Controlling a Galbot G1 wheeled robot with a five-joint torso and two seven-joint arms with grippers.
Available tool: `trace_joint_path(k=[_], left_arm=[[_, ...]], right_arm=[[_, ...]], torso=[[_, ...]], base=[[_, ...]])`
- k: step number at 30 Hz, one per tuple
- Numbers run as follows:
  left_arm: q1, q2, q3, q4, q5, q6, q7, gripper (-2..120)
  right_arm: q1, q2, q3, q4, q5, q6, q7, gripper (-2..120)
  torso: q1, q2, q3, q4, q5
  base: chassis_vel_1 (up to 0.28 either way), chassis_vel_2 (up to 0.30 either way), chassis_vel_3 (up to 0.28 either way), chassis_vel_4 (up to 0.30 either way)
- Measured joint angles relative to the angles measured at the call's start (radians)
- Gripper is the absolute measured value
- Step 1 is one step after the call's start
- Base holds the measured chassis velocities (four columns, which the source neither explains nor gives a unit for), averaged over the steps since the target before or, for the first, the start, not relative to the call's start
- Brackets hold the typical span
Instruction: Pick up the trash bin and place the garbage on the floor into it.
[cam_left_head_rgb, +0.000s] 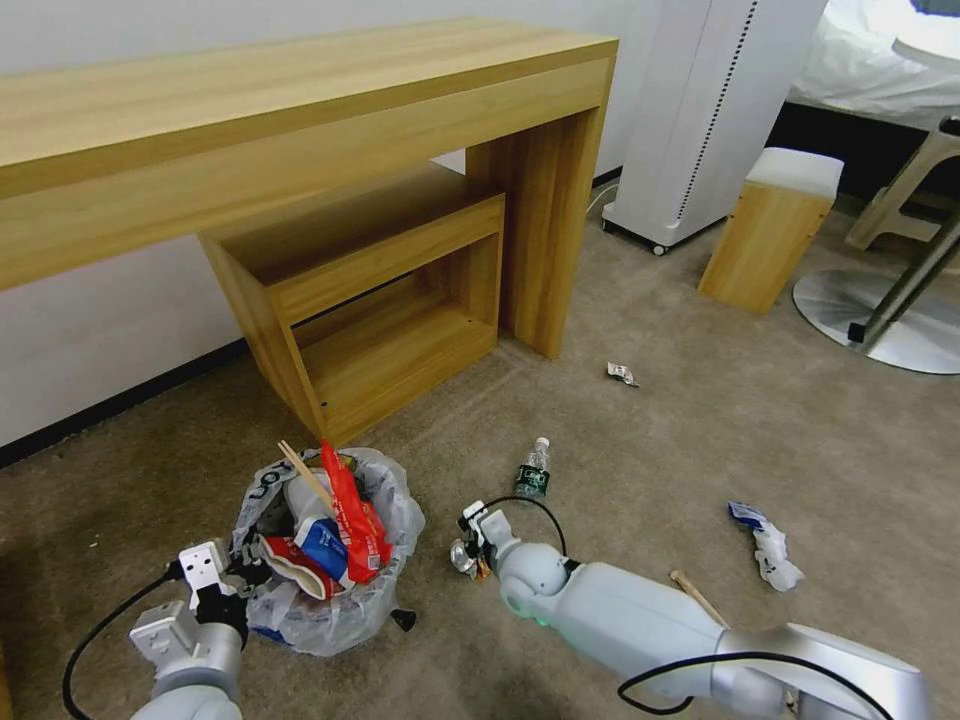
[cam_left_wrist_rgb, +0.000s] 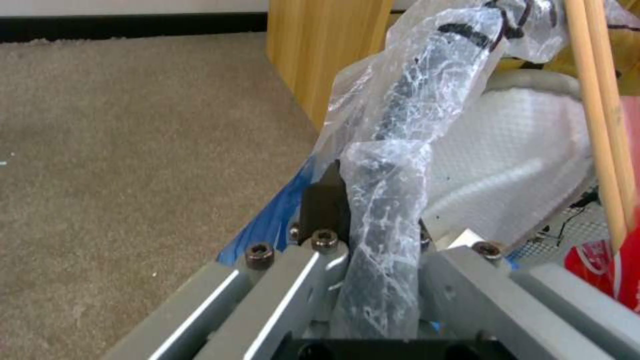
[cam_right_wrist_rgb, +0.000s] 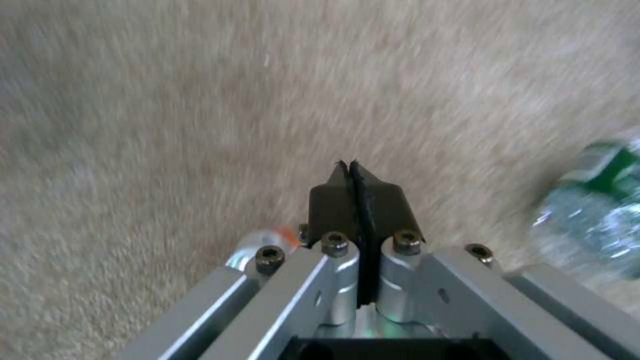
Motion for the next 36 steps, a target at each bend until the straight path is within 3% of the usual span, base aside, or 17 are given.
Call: trace_joint_path(k=[7,9,15,24,36], left_arm=[[-0.010,-0.002,-0.001,0.002,0.000,0.000,-0.001,1],[-0.012,-0.003,0.001,0.003,0.001,0.000,-0.001,1],[-0.014,-0.005,0.006,0.001,0.001,0.001,-0.001,1],[-0.003,-0.005,0.003,-0.007,0.002,0.001,0.001,1],[-0.008,-0.008,0.008,-0.004,0.004,0.001,0.004,1]], right_arm=[[-0.021,-0.102,-0.006,0.143,0.067,-0.053,0.106,2],[-0.033,-0.135,-0.009,0.173,0.083,-0.105,0.146,11],[-0.038,-0.170,-0.055,0.173,0.058,-0.110,0.137,32],[-0.046,-0.114,-0.073,0.094,0.007,-0.052,0.096,66],[-0.040,-0.038,-0.099,0.027,-0.026,-0.035,0.086,68]], torso=[[0.000,0.000,0.000,-0.0001,0.0001],[0.000,0.000,0.000,-0.0002,0.0001],[0.000,0.000,0.000,-0.0002,0.0001],[0.000,0.000,0.000,0.0000,0.0001],[0.000,0.000,0.000,-0.0001,-0.0002]], base=[[0.000,0.000,0.000,0.000],[0.000,0.000,0.000,0.000],[0.000,0.000,0.000,0.000],[0.000,0.000,0.000,0.000],[0.000,0.000,0.000,0.000]])
